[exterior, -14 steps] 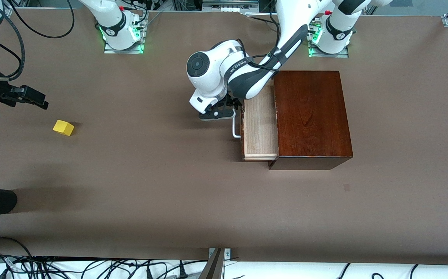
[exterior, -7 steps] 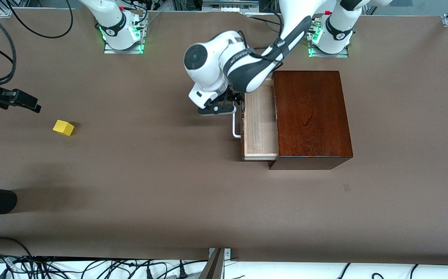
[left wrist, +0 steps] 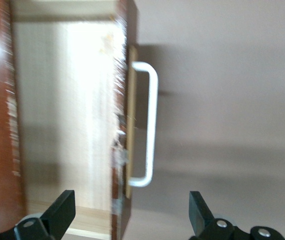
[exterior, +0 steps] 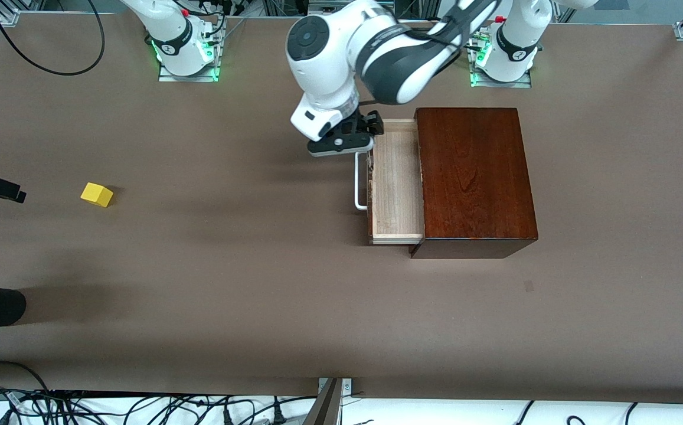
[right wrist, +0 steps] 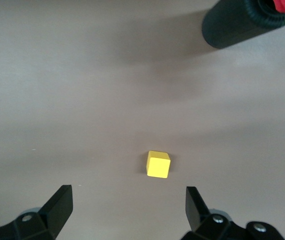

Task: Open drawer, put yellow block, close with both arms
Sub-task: 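Release the handle and withdraw the left gripper while the right gripper reaches the cube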

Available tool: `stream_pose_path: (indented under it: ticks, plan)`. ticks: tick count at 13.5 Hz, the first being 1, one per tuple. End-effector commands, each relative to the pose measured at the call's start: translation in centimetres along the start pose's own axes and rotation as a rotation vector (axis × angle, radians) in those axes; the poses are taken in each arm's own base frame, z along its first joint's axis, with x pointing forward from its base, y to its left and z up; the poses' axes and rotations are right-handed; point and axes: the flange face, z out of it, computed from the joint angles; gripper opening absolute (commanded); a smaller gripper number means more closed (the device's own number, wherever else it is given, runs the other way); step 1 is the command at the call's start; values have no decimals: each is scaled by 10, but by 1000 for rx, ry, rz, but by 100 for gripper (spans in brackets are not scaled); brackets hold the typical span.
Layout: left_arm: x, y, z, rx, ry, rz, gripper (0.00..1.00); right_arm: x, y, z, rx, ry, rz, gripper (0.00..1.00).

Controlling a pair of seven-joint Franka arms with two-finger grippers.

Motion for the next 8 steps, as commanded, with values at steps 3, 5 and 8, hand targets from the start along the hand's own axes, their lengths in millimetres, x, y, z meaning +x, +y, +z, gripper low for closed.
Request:
stream_pose_path:
  ticks: [3, 5, 8]
  plan:
    - [66, -118, -62, -41, -19, -59, 100, -53, 51, 35, 43, 8, 61, 100]
    - [104, -188, -78, -75, -22, -8, 100, -91, 61, 61, 56, 45, 76, 100]
    - [137, -287, -95, -127, -43, 28, 100, -105, 62, 101, 66, 10, 89, 100]
